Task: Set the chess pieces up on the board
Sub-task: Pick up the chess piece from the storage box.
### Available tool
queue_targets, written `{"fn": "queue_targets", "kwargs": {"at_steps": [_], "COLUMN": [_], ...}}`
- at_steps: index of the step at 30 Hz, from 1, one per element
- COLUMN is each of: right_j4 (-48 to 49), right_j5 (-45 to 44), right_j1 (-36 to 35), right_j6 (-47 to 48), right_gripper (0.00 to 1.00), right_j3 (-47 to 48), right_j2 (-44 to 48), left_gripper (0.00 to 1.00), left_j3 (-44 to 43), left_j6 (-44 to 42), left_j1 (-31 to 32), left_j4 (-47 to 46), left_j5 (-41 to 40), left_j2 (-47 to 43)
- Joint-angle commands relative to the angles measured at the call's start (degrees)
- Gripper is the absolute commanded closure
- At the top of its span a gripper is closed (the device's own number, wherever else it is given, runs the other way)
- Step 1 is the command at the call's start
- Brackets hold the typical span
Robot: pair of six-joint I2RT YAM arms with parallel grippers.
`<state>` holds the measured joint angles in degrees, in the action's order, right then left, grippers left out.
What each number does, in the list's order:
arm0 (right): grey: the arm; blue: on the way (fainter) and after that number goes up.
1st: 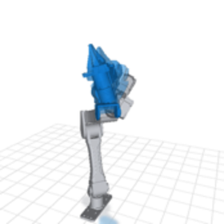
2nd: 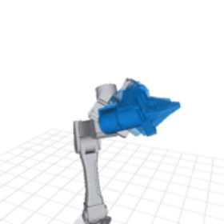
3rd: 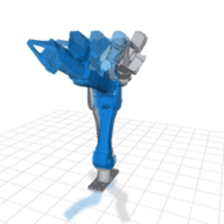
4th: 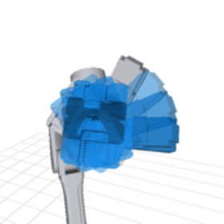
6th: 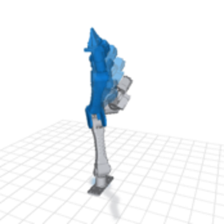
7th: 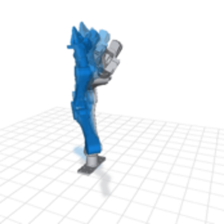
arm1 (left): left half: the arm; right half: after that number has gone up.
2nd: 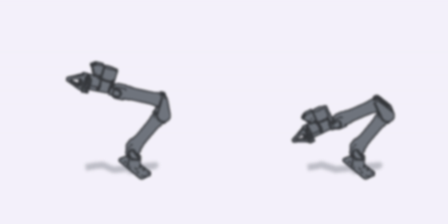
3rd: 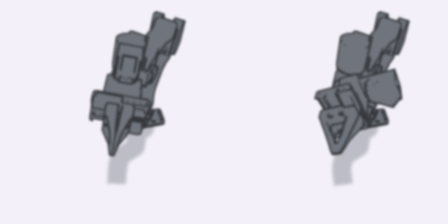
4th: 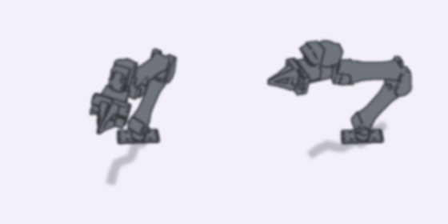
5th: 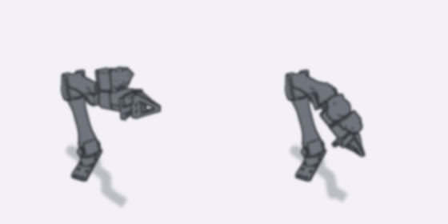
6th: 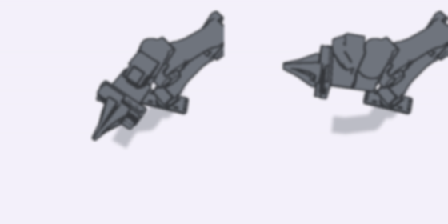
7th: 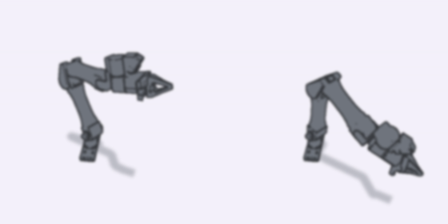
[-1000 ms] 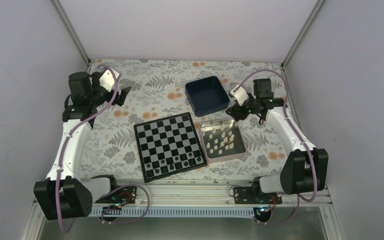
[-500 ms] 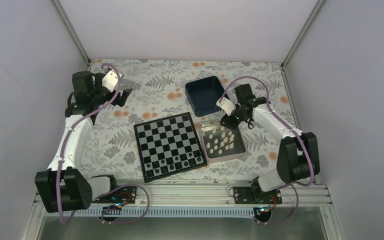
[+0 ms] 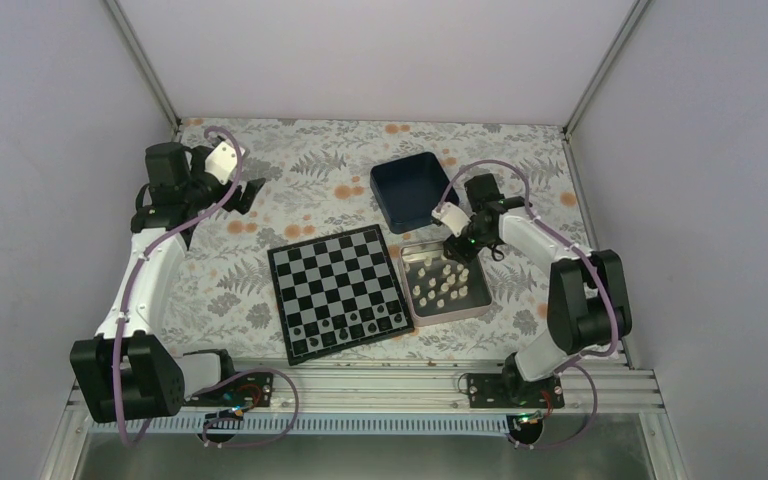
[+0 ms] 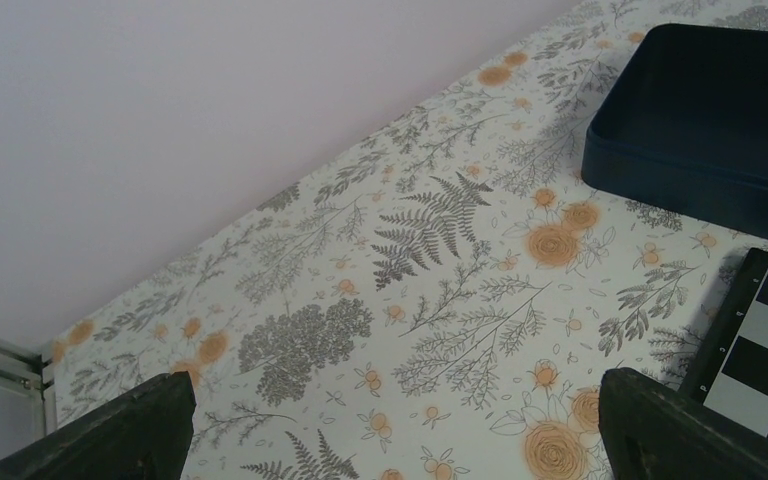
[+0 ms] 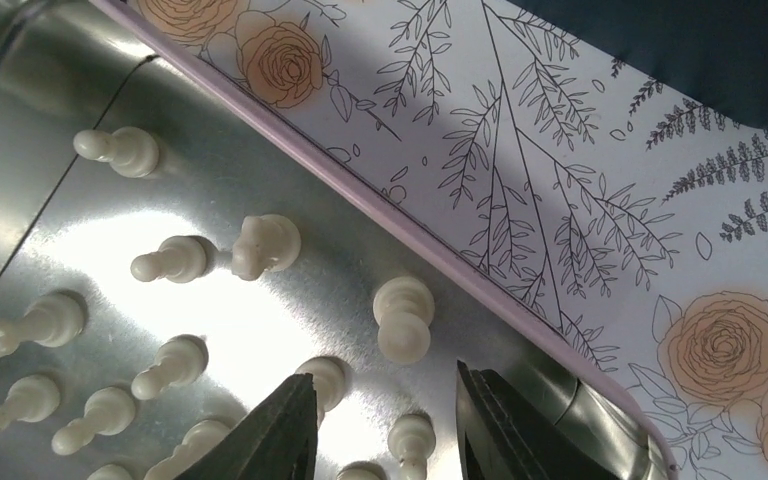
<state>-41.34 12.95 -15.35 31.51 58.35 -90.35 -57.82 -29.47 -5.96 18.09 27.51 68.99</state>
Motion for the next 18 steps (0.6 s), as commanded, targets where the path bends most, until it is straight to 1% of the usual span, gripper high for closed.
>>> {"fn": "queue_targets", "kwargs": {"at_steps": [1,12,18], "right_j4": [2.2,4.8,5.5], "right_j5": [-0.3,0.0,-0.3], "right_j1": [-0.5,-1.1,-1.9], "right_j6": [-0.8,-1.6,-1.7], "right_gripper": [0.63,0.63,0.65], "right_j3": [-0.5,0.1,-0.4], "right_j2": [-1.5,-4.0,-4.6], "left_gripper": [0.0,0.0,0.0], "left_j3": [-0.8,-0.5,-0.6], "left_j6": [-1.0,-1.6,-1.7], "left_j1": [-0.1,-0.1,-0.1], "left_j4": [-0.4,-0.7,-0.7], "left_j5": [1.4,2.0,2.6], "left_j2": [0.2,0.6,1.1]}}
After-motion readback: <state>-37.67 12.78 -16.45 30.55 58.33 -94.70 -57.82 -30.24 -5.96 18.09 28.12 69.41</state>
